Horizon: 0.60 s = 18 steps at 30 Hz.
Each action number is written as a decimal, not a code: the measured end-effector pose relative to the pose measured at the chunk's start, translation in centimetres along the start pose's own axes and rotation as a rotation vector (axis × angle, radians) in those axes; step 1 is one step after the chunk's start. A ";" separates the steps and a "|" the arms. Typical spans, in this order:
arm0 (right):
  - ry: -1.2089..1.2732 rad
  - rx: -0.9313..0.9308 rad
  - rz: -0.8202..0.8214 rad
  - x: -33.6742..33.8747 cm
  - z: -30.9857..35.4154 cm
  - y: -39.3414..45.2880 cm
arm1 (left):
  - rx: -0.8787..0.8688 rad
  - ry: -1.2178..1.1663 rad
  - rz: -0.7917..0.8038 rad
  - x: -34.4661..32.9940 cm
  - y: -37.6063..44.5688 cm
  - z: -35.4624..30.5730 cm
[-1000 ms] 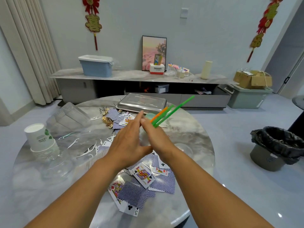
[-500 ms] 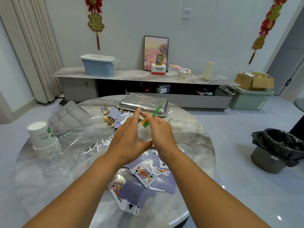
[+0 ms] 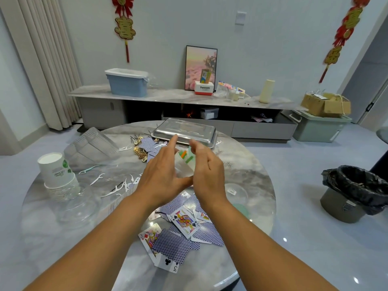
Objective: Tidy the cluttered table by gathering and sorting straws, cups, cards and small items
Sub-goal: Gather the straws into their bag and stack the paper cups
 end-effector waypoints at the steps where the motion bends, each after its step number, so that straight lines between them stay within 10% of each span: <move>1: -0.007 0.056 -0.036 0.2 0.2 -0.2 | 0.008 -0.002 0.001 0.1 0.0 0.0; 18: -0.120 0.195 0.227 -1.6 3.5 -0.6 | -0.012 -0.263 -0.060 4.6 1.3 -0.9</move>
Point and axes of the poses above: each hand's wrist, its own y-axis towards the middle knuckle, its own x-axis out of the back of the hand, z = x × y, the point moved 4 cm from there along y, towards the middle knuckle, and after that the axes turned 9 degrees about y, right-handed, at the moved point
